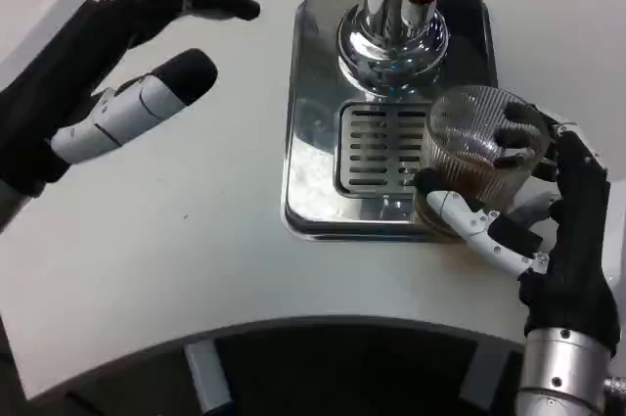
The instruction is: Grasp the cup under the faucet to collect the drink, then remove the cup.
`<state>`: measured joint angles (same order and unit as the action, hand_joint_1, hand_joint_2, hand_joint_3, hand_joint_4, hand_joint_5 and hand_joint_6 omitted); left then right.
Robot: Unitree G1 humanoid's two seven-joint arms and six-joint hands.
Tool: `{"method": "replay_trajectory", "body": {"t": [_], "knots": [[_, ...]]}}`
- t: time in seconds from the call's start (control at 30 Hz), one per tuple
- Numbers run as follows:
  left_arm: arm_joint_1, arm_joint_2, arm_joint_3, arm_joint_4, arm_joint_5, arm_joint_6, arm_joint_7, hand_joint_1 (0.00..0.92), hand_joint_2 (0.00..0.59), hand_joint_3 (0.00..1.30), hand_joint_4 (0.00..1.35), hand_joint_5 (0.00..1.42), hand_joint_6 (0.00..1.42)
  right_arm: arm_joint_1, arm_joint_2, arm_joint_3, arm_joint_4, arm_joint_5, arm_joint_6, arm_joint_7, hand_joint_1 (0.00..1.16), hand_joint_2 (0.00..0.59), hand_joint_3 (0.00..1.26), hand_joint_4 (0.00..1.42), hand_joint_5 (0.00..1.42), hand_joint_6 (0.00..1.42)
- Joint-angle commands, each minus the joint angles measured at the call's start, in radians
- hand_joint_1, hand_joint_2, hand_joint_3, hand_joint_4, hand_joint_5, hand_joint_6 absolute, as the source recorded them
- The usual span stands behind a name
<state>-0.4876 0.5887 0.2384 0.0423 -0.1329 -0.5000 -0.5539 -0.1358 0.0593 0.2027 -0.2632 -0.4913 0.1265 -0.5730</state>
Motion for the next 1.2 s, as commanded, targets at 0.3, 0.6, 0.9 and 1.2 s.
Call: {"method": "replay_trajectory", "body": {"t": [0.3,0.6,0.9,1.2], "knots": [[0.189,0.031,0.054,-0.13,0.044,0.025,0.041,0.0,0.146,0.17,0.21,0.3,0.25,0.09,0.037,0.007,-0.154,-0.001,-0.018,0.063,0.92,0.144,0.79,0.96,1.18,1.15],[0.284,0.069,0.068,-0.189,0.116,0.041,0.048,0.0,0.142,0.15,0.13,0.19,0.17,0.142,0.005,0.009,-0.252,0.004,-0.023,0.168,0.92,0.142,0.82,0.98,1.19,1.18],[0.355,0.13,0.057,-0.279,0.19,0.089,0.029,0.0,0.13,0.09,0.01,0.07,0.1,0.179,-0.003,0.004,-0.339,0.016,-0.033,0.262,0.92,0.142,0.84,1.0,1.22,1.21],[0.425,0.161,0.072,-0.374,0.22,0.126,0.031,0.0,0.117,0.04,0.0,0.01,0.05,0.209,-0.025,0.002,-0.409,0.045,-0.034,0.367,0.92,0.142,0.85,1.02,1.23,1.24]]}}
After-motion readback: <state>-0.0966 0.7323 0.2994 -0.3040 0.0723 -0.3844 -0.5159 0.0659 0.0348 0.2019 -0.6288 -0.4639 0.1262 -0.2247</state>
